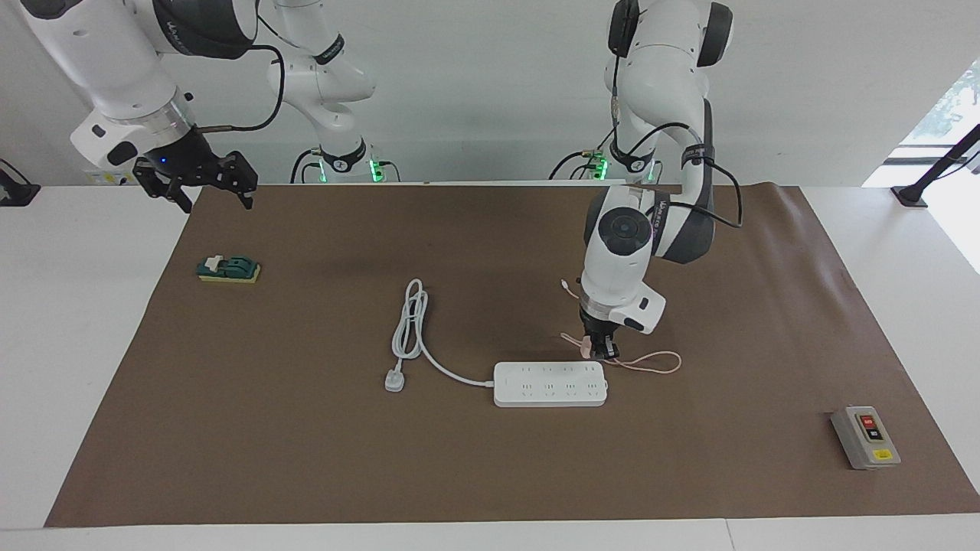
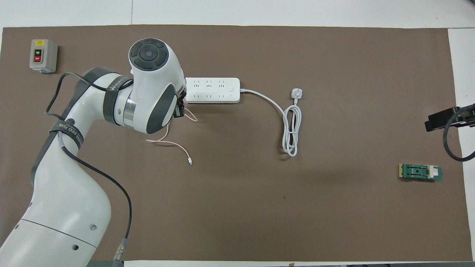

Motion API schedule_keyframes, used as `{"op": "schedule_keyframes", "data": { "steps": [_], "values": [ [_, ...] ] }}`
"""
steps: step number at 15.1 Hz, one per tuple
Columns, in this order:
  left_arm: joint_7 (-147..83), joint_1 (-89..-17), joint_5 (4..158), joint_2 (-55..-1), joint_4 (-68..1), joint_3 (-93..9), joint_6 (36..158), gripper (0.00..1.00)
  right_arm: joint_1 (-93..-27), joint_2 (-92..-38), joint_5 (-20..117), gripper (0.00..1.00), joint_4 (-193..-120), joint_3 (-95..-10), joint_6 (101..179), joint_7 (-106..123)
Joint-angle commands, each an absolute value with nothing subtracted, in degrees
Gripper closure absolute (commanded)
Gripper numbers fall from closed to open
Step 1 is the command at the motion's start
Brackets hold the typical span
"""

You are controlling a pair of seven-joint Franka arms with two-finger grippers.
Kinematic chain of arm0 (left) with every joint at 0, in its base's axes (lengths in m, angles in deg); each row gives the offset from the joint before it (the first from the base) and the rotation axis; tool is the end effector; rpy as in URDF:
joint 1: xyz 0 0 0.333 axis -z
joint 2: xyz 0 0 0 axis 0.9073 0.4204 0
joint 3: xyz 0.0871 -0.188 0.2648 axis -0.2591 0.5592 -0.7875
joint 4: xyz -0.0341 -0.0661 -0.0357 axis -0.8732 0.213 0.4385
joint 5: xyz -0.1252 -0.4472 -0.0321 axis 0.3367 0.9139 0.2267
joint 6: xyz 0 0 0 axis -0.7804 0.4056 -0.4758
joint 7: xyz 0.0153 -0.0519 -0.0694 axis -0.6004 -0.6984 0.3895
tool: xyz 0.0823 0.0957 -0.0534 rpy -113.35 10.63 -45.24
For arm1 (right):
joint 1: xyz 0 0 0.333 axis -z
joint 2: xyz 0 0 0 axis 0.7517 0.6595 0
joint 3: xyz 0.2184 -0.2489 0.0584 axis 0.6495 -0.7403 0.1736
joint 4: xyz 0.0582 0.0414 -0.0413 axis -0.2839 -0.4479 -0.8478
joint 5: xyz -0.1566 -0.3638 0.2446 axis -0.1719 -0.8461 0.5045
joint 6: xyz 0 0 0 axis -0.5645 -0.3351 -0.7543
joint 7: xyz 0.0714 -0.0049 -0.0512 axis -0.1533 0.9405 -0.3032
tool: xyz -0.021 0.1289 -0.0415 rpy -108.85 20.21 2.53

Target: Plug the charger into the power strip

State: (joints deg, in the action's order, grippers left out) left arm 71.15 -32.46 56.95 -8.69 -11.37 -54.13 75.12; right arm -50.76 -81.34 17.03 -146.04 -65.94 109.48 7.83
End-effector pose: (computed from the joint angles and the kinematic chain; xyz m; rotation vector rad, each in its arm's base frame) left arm 0.6985 -0.3266 0.3213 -2.1324 -2.2823 -0.0901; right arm 0.6087 -0.0514 0.5955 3.1285 0.1112 -0.1386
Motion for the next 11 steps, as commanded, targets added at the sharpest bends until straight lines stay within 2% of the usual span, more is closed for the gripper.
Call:
{"op": "schedule_keyframes", "data": {
  "steps": [1,11],
  "values": [
    [68.24,-32.44,57.41,-7.28,-8.75,-54.58,73.91,1.0,-50.94,-82.55,16.28,0.0,-147.36,-65.92,109.38,7.98],
    [63.84,-32.44,58.81,-5.53,-6.99,-54.58,74.0,1.0,-50.94,-82.55,16.28,0.0,-147.36,-65.92,109.38,7.98]
  ]
}}
